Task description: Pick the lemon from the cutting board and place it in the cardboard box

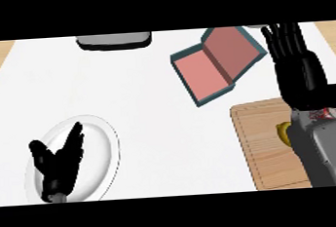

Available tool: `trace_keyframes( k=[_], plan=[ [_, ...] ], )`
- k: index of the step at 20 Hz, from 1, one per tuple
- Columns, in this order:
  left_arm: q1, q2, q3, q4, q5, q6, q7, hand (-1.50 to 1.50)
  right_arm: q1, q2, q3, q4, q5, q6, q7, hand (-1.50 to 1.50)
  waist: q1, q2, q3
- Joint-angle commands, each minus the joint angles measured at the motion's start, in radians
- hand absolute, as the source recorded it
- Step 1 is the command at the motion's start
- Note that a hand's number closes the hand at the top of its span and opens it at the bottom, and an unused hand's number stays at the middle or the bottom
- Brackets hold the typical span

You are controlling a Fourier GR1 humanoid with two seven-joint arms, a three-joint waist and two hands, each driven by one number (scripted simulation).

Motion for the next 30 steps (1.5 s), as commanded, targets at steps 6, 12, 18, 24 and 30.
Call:
trace_keyframes(
  k=[6, 12, 18, 24, 30],
  plan=[
    [0.075, 0.169, 0.087, -0.289, -0.023, -0.067, -0.022, 0.00, 0.089, -0.241, 0.039, 0.056, -0.176, 0.496, 0.089, -1.50, -0.019, -0.011, 0.026],
    [0.033, 0.156, 0.143, -0.285, 0.075, -0.122, -0.018, 0.00, 0.216, -0.372, -0.226, 0.212, -0.135, 0.673, -0.456, -1.50, -0.018, 0.007, 0.026],
    [-0.045, 0.188, 0.191, -0.225, 0.088, -0.152, -0.003, 0.00, 0.256, -0.579, -0.240, 0.232, 0.067, 0.856, -0.655, -1.50, -0.014, 0.006, 0.023],
    [-0.033, 0.159, 0.159, -0.234, 0.073, -0.147, -0.009, 0.00, 0.266, -0.761, -0.125, 0.058, 0.397, 0.666, -0.564, -1.50, -0.004, 0.001, 0.020],
    [-0.061, 0.183, 0.186, -0.216, 0.082, -0.193, 0.007, 0.00, 0.220, -0.825, -0.030, 0.055, 0.560, 0.652, -0.482, -1.50, 0.010, 0.003, 0.020]
  ],
)
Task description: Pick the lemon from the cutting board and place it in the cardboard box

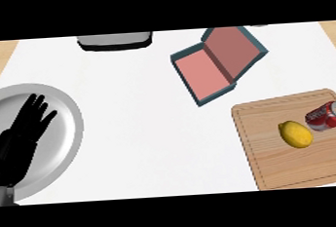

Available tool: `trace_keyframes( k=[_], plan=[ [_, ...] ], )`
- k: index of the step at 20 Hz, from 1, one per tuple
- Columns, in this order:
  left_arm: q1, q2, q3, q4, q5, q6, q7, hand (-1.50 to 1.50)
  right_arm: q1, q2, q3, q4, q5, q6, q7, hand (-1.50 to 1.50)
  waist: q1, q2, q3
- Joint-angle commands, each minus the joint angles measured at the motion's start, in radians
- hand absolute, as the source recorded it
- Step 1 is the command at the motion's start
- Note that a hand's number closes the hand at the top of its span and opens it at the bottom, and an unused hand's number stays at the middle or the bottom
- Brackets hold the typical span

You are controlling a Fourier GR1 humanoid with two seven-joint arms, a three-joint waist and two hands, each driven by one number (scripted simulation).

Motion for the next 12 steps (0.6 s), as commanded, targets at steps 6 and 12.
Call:
trace_keyframes(
  k=[6, 12],
  plan=[
    [0.006, -0.022, 0.008, -0.044, -0.017, 0.001, 0.039, 0.00, -0.037, 0.035, 0.152, -0.119, 0.187, 0.089, 0.219, -1.50, 0.004, -0.004, -0.001],
    [-0.010, -0.032, 0.033, -0.013, -0.051, -0.034, 0.038, 0.00, -0.087, 0.107, 0.173, -0.035, 0.289, 0.155, 0.245, -1.50, 0.003, -0.001, 0.000]
  ],
)
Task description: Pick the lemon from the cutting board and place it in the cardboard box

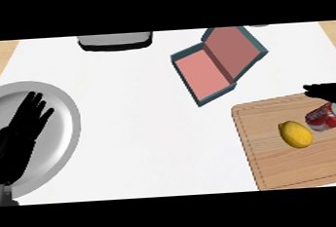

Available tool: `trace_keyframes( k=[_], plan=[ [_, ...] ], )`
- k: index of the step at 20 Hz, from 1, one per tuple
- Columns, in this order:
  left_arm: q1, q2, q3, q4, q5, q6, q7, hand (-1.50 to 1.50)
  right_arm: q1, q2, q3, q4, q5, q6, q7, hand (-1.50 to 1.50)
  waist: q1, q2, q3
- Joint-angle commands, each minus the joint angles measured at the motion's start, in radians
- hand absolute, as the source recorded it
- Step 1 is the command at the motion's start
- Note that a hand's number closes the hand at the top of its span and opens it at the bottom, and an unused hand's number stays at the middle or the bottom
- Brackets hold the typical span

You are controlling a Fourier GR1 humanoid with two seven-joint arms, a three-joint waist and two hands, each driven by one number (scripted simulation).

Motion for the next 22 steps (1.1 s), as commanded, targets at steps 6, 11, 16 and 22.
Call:
trace_keyframes(
  k=[6, 11, 16, 22],
  plan=[
    [-0.027, -0.018, 0.058, 0.015, -0.023, -0.045, 0.039, 0.00, -0.014, 0.081, 0.014, 0.063, 0.182, 0.037, -0.016, -1.50, -0.003, 0.000, 0.000],
    [-0.009, -0.093, 0.025, 0.009, -0.092, -0.026, 0.014, 0.00, -0.025, 0.128, -0.004, 0.137, 0.247, 0.019, -0.082, -1.50, -0.002, 0.000, 0.000],
    [-0.011, -0.063, 0.099, 0.017, -0.050, -0.102, 0.029, 0.00, -0.034, 0.158, -0.026, 0.079, 0.248, 0.063, -0.067, -1.50, -0.003, -0.001, 0.000],
    [0.006, -0.126, 0.073, -0.067, -0.116, -0.045, 0.072, 0.00, 0.013, 0.188, -0.069, -0.002, 0.266, 0.056, -0.060, -1.50, -0.005, -0.002, 0.000]
  ],
)
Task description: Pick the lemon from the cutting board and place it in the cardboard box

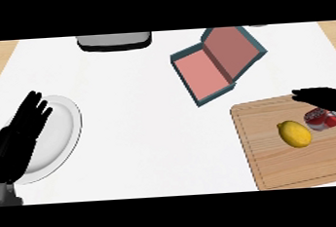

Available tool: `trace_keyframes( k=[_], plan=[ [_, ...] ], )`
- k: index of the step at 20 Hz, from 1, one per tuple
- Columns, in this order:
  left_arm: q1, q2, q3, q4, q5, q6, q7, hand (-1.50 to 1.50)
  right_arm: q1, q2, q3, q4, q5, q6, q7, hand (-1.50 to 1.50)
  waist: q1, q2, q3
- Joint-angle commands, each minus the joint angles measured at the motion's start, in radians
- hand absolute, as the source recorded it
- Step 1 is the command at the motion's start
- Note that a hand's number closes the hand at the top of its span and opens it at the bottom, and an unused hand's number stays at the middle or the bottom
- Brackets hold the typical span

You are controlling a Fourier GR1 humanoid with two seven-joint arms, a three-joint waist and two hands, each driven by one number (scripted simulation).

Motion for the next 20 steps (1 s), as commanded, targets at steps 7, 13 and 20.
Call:
trace_keyframes(
  k=[7, 13, 20],
  plan=[
    [-0.029, -0.038, 0.045, 0.118, -0.039, -0.062, -0.066, 0.00, 0.023, 0.083, 0.013, -0.080, 0.102, 0.052, 0.044, -1.50, -0.003, 0.001, 0.000],
    [0.009, -0.043, 0.055, -0.066, -0.023, -0.051, 0.073, 0.00, -0.009, 0.084, 0.002, 0.073, 0.213, -0.017, -0.057, -1.50, 0.004, 0.000, 0.000],
    [-0.026, -0.064, 0.093, 0.035, -0.043, -0.088, 0.017, 0.00, -0.026, 0.143, 0.010, 0.089, 0.297, -0.031, -0.038, -1.50, 0.002, 0.001, 0.000]
  ],
)
